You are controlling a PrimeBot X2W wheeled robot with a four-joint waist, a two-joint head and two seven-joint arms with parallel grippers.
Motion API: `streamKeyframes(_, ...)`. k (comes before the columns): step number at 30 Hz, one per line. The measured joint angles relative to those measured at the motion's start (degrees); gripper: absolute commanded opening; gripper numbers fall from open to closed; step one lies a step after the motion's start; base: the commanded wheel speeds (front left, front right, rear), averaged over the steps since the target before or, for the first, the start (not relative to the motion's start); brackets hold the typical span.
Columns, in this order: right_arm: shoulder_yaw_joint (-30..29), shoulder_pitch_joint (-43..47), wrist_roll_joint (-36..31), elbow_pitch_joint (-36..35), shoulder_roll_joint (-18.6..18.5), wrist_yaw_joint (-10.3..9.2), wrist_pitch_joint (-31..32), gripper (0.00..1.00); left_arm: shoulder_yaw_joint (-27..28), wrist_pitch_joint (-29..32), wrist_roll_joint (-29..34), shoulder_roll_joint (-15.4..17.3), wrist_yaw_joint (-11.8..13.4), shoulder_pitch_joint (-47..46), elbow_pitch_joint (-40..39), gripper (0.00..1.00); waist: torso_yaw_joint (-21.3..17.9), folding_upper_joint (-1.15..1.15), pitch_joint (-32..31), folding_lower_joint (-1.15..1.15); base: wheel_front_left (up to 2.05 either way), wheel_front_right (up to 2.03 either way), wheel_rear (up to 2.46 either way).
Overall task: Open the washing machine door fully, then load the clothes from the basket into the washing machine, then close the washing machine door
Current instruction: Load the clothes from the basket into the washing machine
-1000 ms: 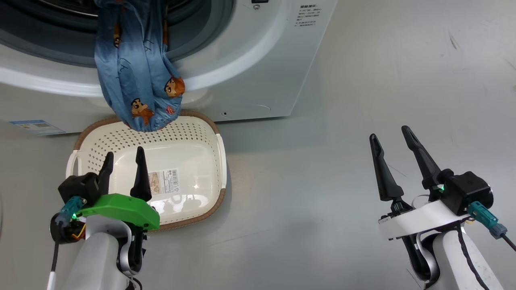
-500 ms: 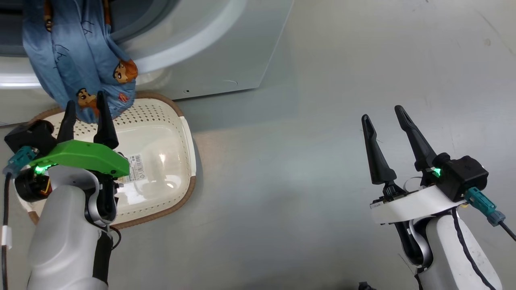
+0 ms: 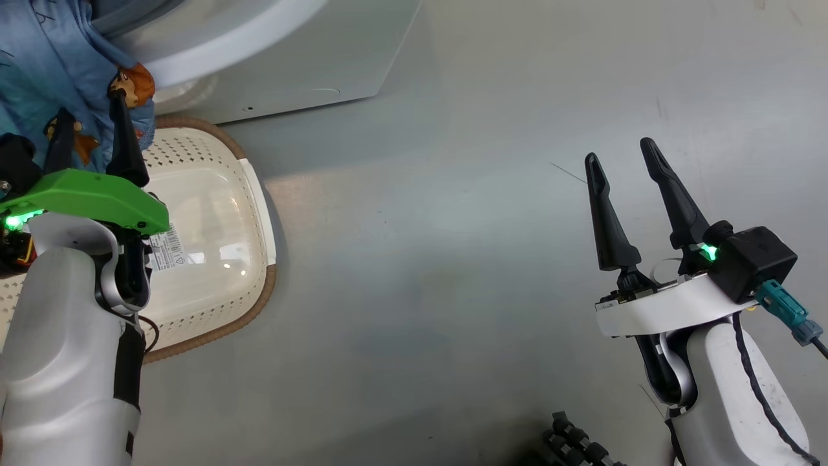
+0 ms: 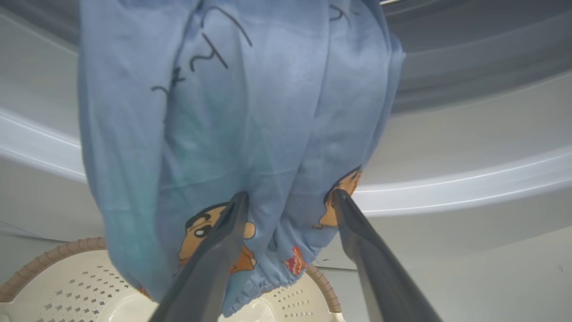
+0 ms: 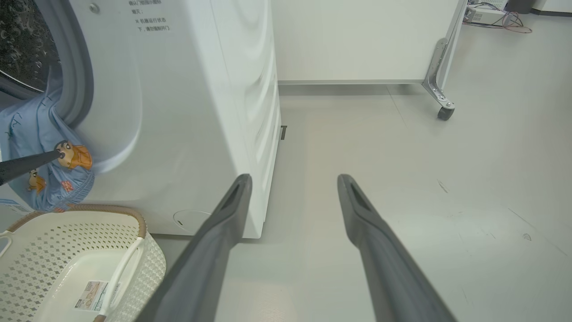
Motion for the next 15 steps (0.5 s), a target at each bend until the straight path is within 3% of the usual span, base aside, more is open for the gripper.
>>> streamKeyframes(10,0.01,-0.77,0.0,0.11,0.14,0.0,0.0,1.0,0.7,-1.64,0.71,1.01,0.12,-3.97,3.68,1.0,-0.7,0.0,2.21,0.0,0.0,0.0,0.0)
streamKeyframes(15,0.15,-0.77,-0.01,0.25,0.16,0.0,0.0,1.0,2.1,-3.36,1.33,2.07,1.52,-5.78,4.89,1.0,-0.66,0.0,2.42,0.0,0.0,0.0,0.0)
